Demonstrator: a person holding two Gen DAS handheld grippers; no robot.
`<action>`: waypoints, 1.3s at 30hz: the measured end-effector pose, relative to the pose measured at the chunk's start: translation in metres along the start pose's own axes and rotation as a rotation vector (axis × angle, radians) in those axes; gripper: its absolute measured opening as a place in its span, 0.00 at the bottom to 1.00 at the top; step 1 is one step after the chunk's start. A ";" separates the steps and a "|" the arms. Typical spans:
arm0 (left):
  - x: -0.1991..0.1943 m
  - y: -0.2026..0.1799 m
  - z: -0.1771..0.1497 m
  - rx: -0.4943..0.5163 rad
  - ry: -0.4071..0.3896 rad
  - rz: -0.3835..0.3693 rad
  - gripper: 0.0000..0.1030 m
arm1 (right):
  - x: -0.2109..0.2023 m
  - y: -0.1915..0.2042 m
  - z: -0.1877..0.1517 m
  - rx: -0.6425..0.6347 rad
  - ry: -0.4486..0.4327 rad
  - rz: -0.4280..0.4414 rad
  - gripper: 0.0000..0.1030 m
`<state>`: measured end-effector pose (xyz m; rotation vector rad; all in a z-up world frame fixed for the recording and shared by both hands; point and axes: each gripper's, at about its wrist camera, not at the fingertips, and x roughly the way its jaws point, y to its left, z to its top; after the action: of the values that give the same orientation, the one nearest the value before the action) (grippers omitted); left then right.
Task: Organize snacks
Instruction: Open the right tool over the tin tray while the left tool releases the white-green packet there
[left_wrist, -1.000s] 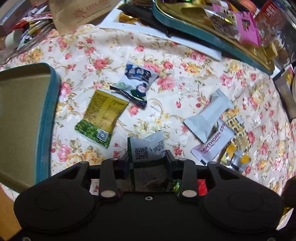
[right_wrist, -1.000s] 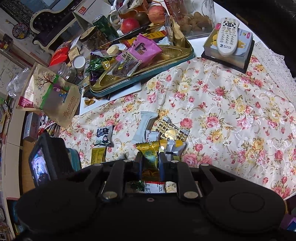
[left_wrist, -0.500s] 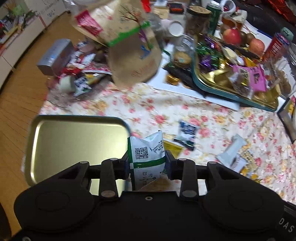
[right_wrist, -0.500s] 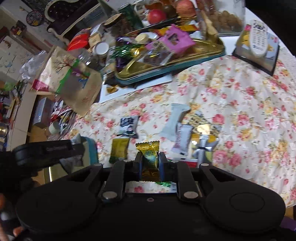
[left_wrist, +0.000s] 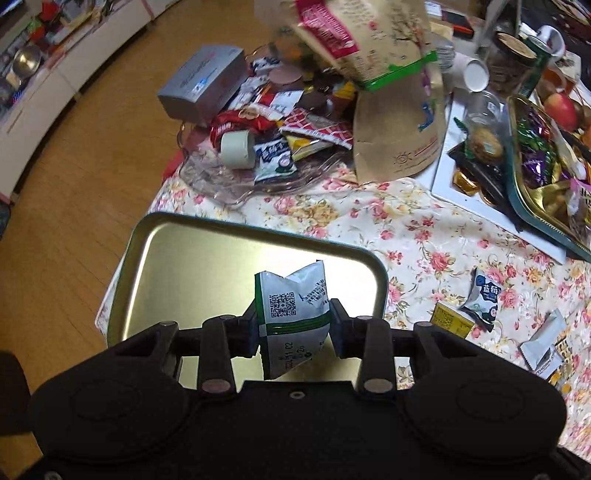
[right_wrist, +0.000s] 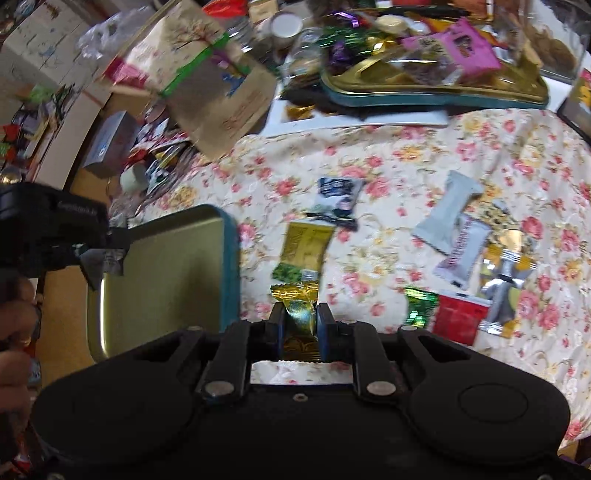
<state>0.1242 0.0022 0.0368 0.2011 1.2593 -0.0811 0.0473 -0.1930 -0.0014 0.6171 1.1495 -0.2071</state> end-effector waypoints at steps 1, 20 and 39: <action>0.002 0.003 0.000 -0.007 0.010 -0.008 0.43 | 0.002 0.007 0.001 -0.013 0.004 0.008 0.18; 0.024 0.052 0.005 -0.129 0.068 0.037 0.43 | 0.060 0.106 0.028 -0.196 0.071 0.106 0.19; 0.038 0.074 0.000 -0.175 0.148 -0.012 0.44 | 0.053 0.134 0.022 -0.327 -0.005 0.088 0.19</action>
<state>0.1481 0.0770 0.0083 0.0492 1.4074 0.0341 0.1480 -0.0872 0.0036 0.3755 1.1190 0.0553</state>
